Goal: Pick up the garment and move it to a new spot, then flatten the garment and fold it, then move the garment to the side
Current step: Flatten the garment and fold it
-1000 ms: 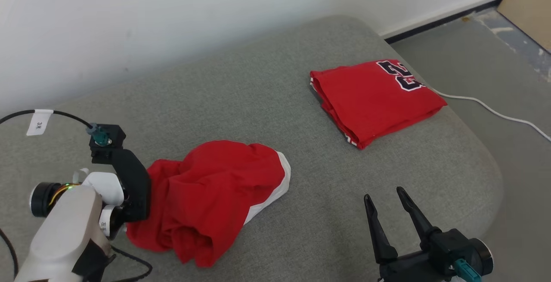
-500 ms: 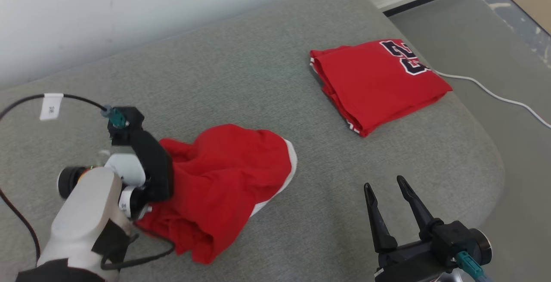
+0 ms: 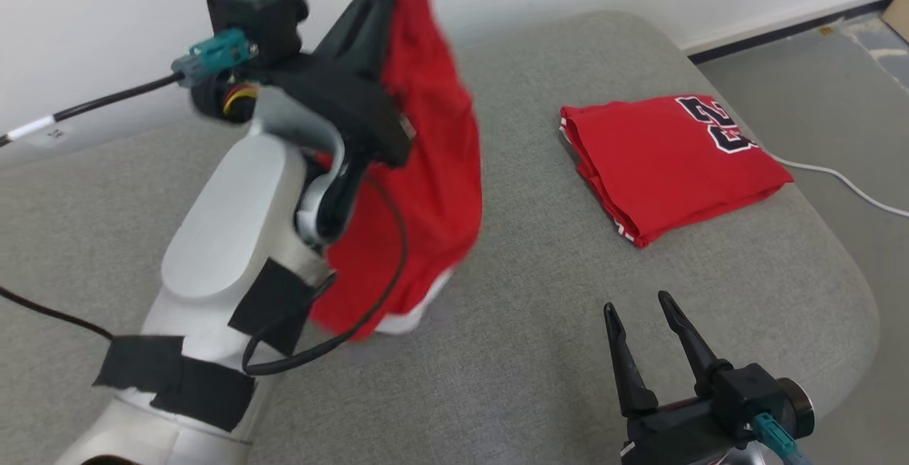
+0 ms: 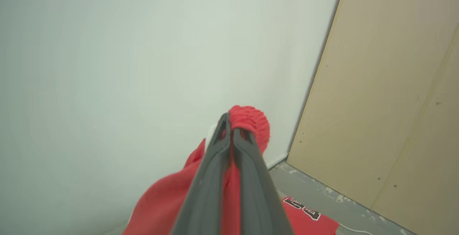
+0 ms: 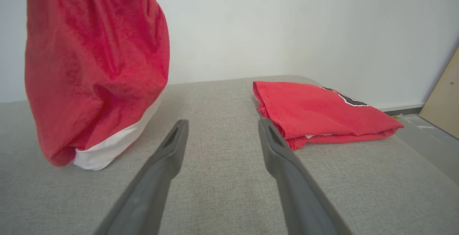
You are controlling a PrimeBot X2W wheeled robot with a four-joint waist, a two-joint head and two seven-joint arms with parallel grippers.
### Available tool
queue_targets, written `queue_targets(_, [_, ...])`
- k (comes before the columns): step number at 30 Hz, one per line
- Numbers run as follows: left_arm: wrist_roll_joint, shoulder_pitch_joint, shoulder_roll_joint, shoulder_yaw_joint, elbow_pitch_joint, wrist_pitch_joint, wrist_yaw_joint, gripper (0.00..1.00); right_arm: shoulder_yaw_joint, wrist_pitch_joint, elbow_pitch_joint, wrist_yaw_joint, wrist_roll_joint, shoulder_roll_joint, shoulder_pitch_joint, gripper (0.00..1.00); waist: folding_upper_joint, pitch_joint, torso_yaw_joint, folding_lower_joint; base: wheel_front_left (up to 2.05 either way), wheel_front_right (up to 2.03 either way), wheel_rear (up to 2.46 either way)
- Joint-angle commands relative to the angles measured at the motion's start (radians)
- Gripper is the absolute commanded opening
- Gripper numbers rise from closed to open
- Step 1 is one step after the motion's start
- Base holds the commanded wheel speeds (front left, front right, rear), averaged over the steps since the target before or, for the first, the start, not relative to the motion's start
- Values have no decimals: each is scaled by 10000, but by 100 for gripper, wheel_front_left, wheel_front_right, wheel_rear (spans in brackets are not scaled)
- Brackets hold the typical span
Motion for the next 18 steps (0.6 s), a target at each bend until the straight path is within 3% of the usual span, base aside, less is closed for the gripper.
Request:
queue_targets(1, [-643,-388,-161,-329,-673,-733,-79,0,32,8,-8,-27,-7,25,59,100,-1,-275,227,0,0,0,0])
queue_targets(4, [-1317,-683,-239,-732,-1379,-1360,-85,0,62,31,4,-27,15,25,97,100,-1,-369,278,0,0,0,0])
queue_targets(9, [-3647,-958,-216,-1041,-2585,-2424,94,0,36,47,-48,-27,43,25,123,100,-1,-469,503,0,0,0,0])
queue_targets(12, [-3676,-373,-196,-802,-2052,-2498,530,0,18,33,-107,-27,68,25,120,100,-1,-390,682,0,0,0,0])
queue_targets(18, [-3221,1930,621,-308,-423,-2552,1327,0,-65,-18,-157,-27,142,27,100,100,-1,-61,1114,0,0,0,0])
